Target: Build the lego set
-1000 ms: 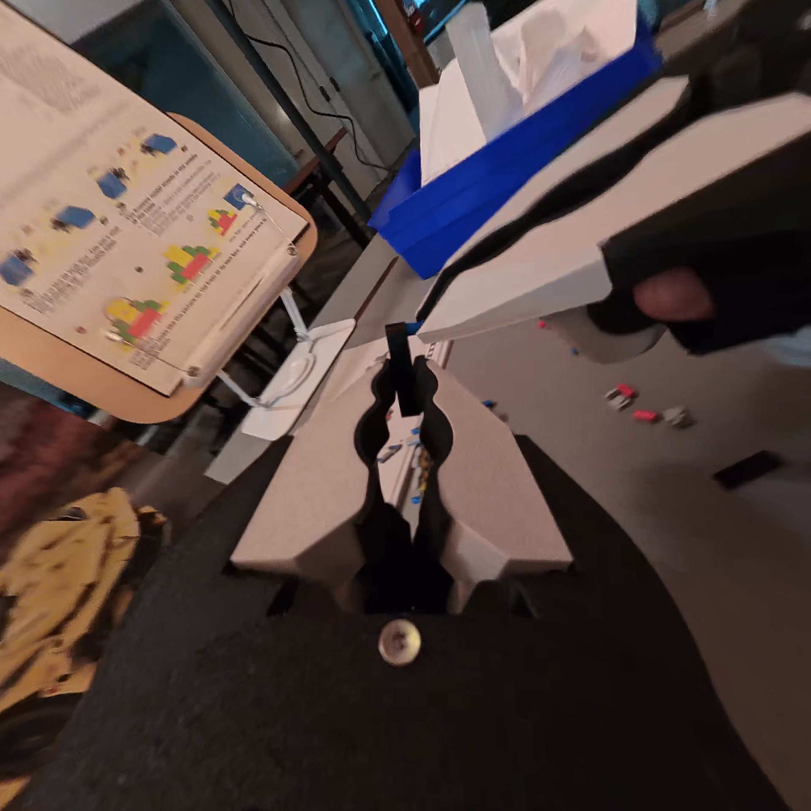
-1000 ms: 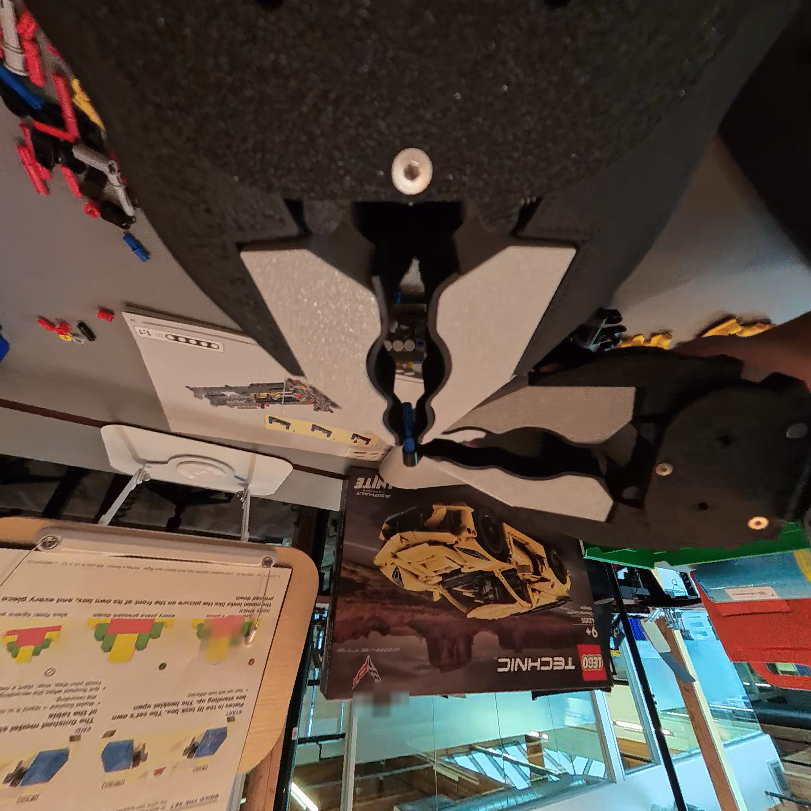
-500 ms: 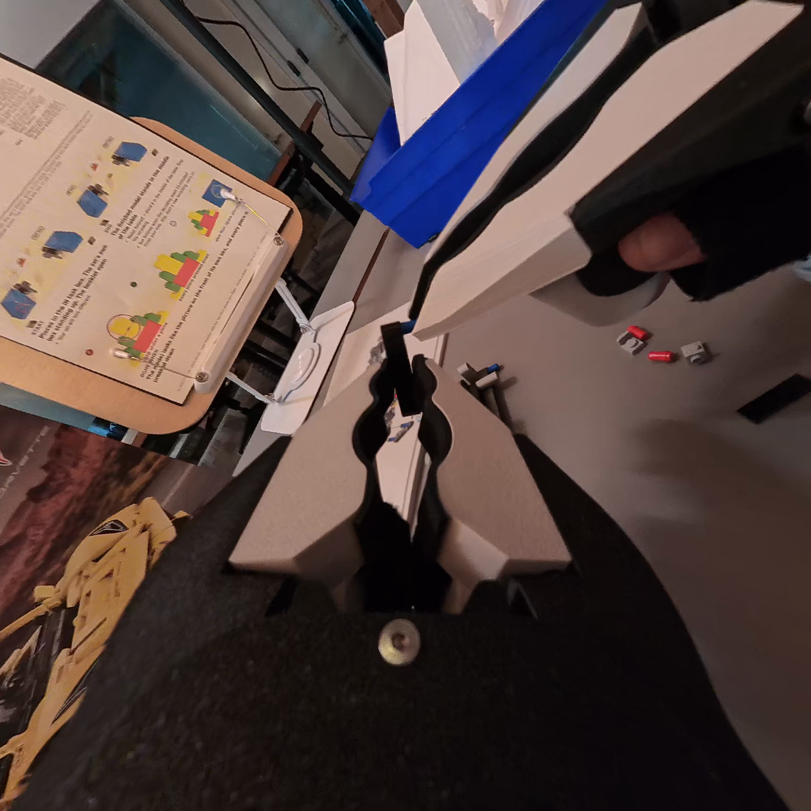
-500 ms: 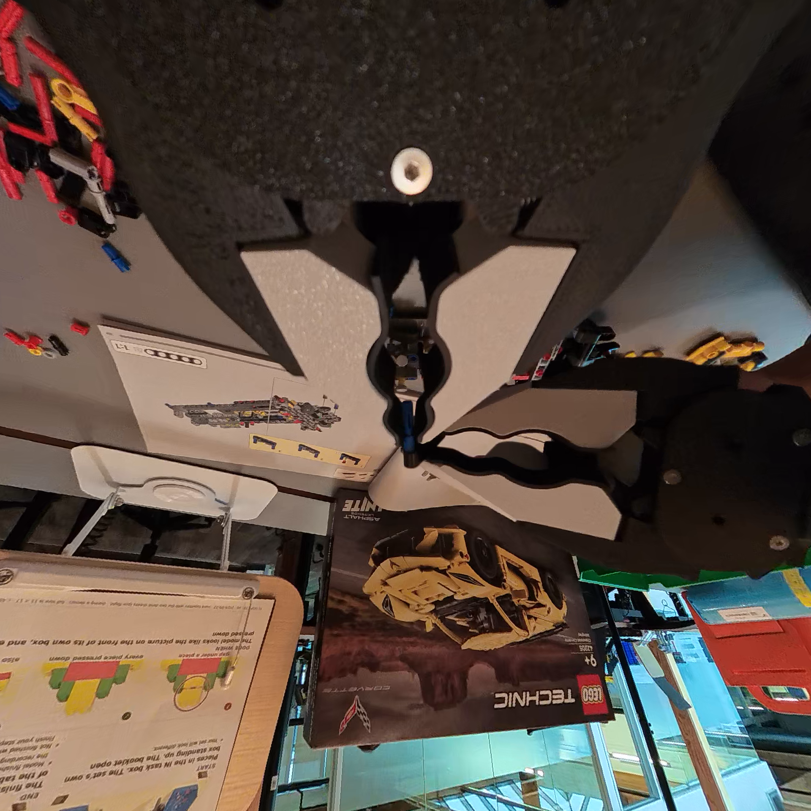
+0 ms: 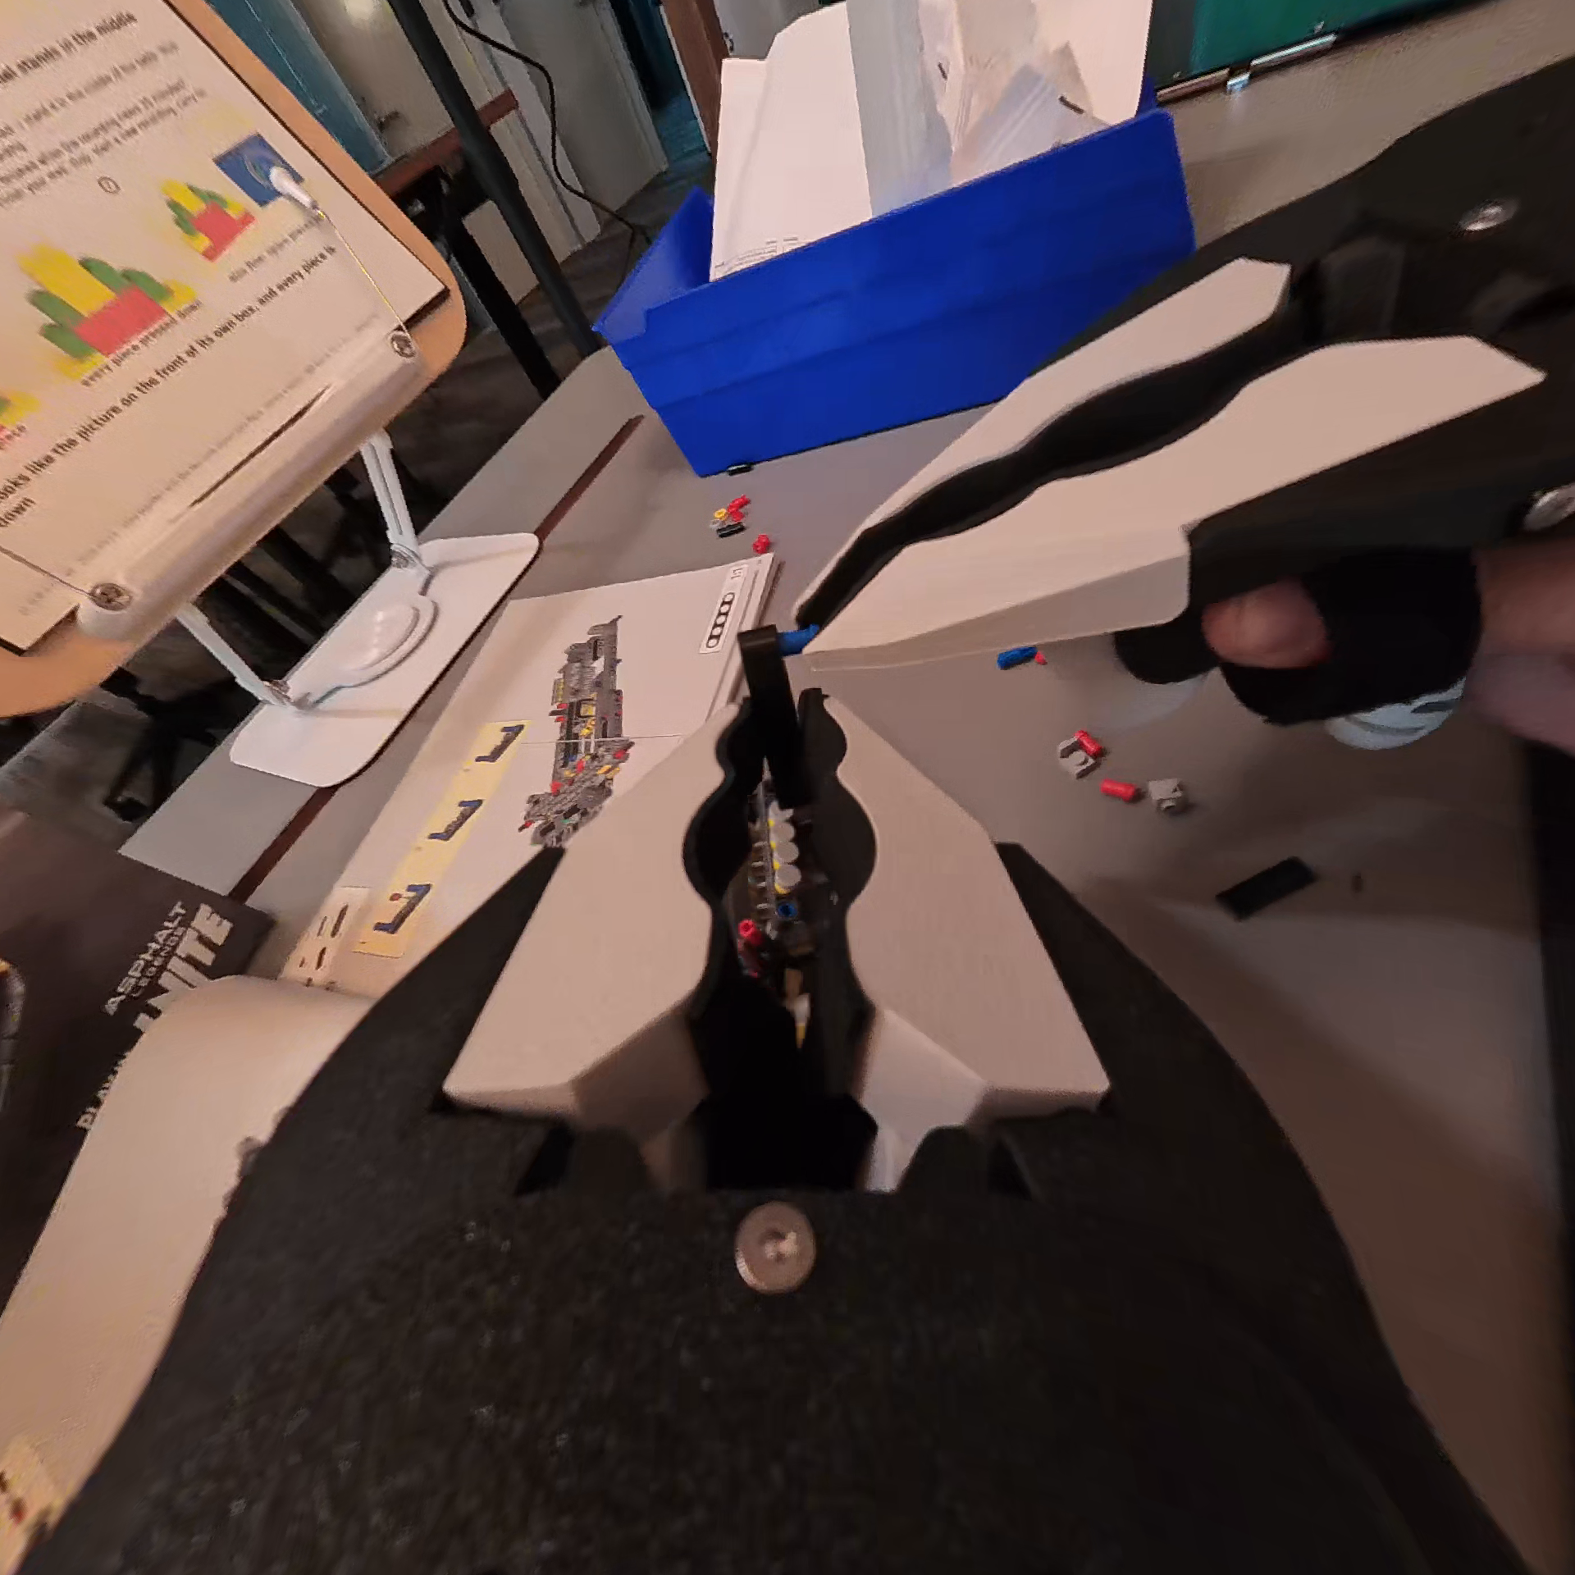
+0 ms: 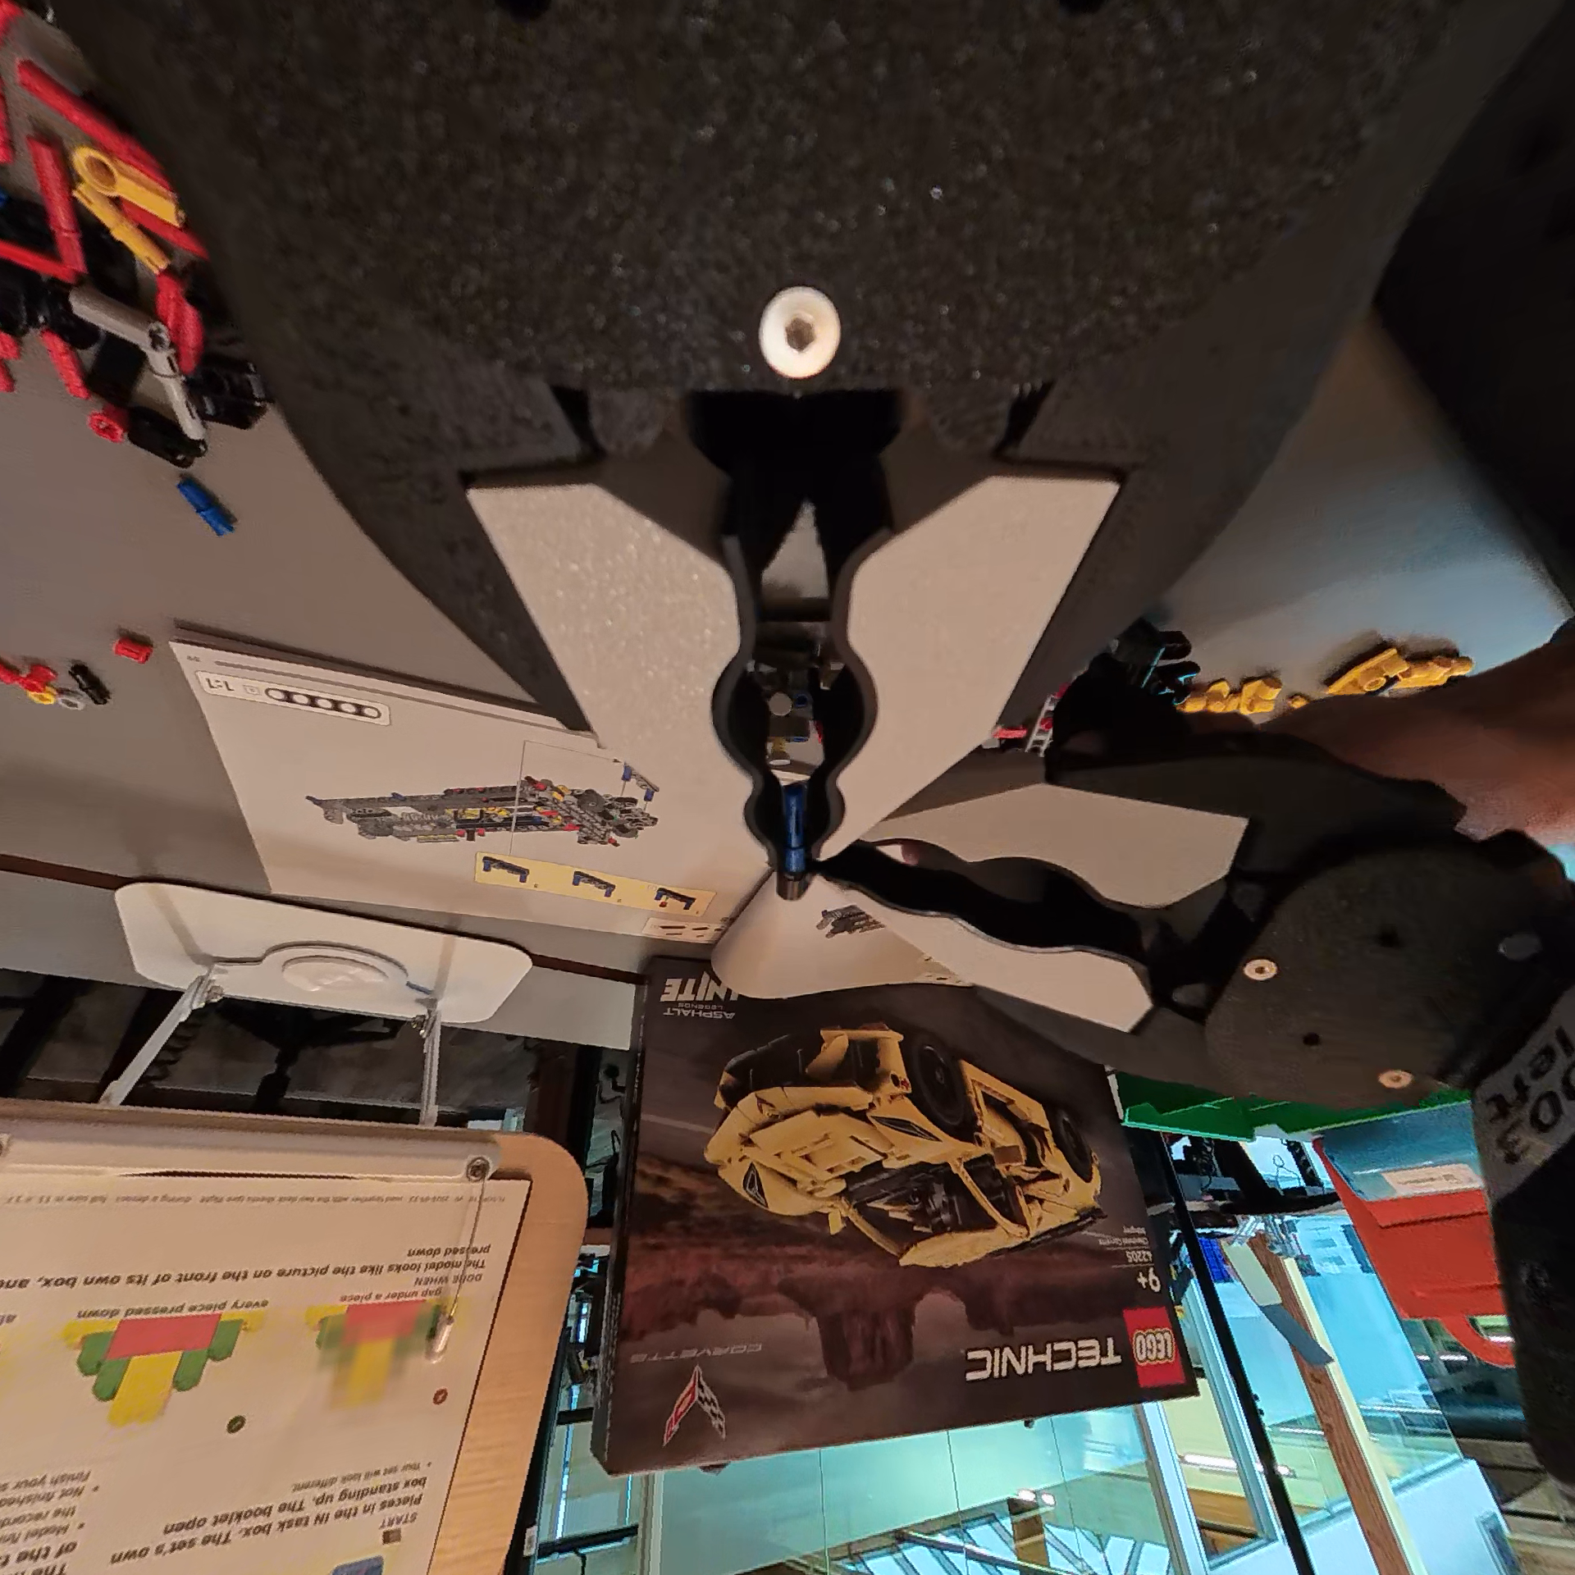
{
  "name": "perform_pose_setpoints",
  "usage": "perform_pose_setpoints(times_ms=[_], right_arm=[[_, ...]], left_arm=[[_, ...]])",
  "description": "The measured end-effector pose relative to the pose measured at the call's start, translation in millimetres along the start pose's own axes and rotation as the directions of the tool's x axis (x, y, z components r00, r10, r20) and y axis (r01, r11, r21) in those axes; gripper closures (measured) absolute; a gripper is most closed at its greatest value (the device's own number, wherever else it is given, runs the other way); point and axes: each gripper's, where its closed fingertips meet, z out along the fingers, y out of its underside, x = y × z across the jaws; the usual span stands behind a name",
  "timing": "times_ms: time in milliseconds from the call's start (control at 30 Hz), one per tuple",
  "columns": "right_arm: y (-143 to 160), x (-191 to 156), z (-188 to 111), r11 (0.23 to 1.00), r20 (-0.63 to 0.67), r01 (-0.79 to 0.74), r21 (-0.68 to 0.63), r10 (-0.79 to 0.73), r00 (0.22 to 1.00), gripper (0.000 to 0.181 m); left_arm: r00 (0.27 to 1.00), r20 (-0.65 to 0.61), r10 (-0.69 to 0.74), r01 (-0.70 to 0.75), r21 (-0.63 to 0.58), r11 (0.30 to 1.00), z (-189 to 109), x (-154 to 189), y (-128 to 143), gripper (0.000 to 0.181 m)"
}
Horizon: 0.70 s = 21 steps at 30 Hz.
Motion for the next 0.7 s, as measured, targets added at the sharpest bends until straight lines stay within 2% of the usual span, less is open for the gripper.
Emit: perform_pose_setpoints(times_ms=[167,367,533,700], right_arm=[[3.1,-0.2,1.0,1.0,-0.007,0.012,-0.02,-0.012,1.0,0.179],[2.1,0.1,0.7,1.0,-0.017,0.023,-0.015,-0.023,1.0,0.179],[4.9,1.5,1.5,0.998,-0.036,0.043,-0.036,-0.045,0.998,0.179],[12.5,3.2,4.2,0.986,-0.079,0.137,-0.099,-0.145,0.986,0.179]], left_arm=[[0.987,0.057,0.148,-0.146,-0.039,0.989,-0.4,-2.7,4.2,0.174],[1.0,-0.018,0.017,-0.017,-0.025,1.0,0.3,2.8,3.8,0.174],[0.999,-0.013,0.047,-0.048,-0.041,0.998,1.3,3.8,6.8,0.173],[0.996,-0.003,0.093,-0.093,-0.048,0.995,1.0,4.3,7.6,0.174]])
